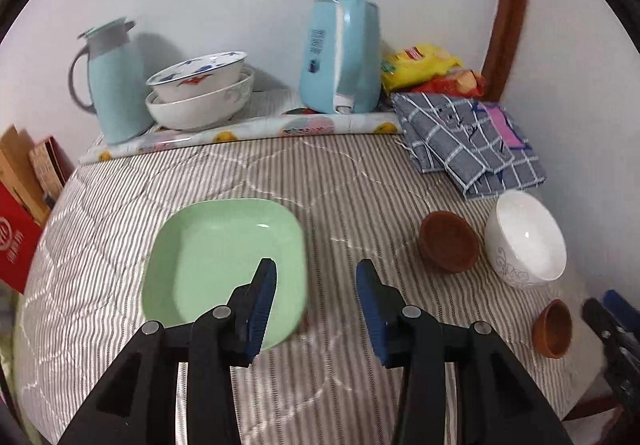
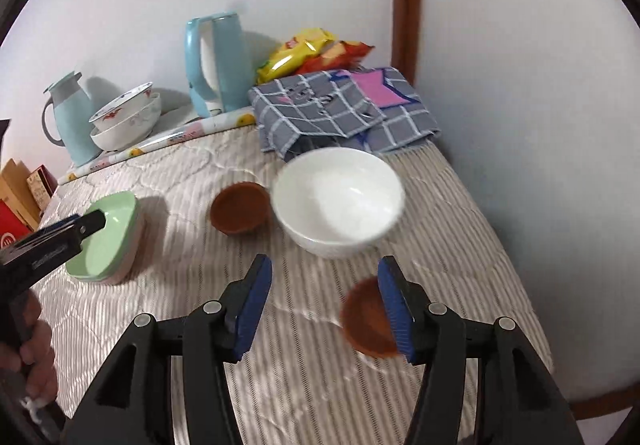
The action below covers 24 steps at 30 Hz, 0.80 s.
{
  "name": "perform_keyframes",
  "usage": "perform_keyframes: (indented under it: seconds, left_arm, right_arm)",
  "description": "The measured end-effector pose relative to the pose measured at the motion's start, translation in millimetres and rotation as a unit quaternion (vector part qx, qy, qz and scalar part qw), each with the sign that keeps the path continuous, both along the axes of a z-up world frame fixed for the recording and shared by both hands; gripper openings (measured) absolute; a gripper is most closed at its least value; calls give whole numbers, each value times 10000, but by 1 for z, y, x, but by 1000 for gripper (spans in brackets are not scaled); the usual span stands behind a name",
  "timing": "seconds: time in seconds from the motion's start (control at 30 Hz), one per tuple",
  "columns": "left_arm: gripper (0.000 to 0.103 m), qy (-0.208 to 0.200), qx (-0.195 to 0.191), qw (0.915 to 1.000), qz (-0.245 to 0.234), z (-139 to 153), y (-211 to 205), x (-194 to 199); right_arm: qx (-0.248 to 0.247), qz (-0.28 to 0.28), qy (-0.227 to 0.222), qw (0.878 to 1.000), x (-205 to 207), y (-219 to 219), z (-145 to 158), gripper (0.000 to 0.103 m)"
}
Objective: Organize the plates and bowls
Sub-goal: 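Open the right tool to release the green plate and withdraw, then close the right tool on a small brown bowl's rim while the left tool grasps another brown bowl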
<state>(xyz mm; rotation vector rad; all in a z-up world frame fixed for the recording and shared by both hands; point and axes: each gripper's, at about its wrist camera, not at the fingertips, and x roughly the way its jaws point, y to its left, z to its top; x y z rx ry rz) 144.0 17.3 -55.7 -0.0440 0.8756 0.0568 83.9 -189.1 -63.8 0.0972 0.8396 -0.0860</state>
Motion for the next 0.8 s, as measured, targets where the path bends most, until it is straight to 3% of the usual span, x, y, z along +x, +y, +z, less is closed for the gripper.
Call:
perform_keyframes:
  seconds: [0.33, 0.8]
  left_arm:
    - [39, 193, 32, 9998, -52, -12, -44, 12]
    - [39, 619, -42, 9980, -96, -37, -64, 49]
  right_arm:
    - [290, -80, 160, 9994, -18, -43, -14, 55]
    - [552, -299, 447, 9970, 2, -81, -47, 55]
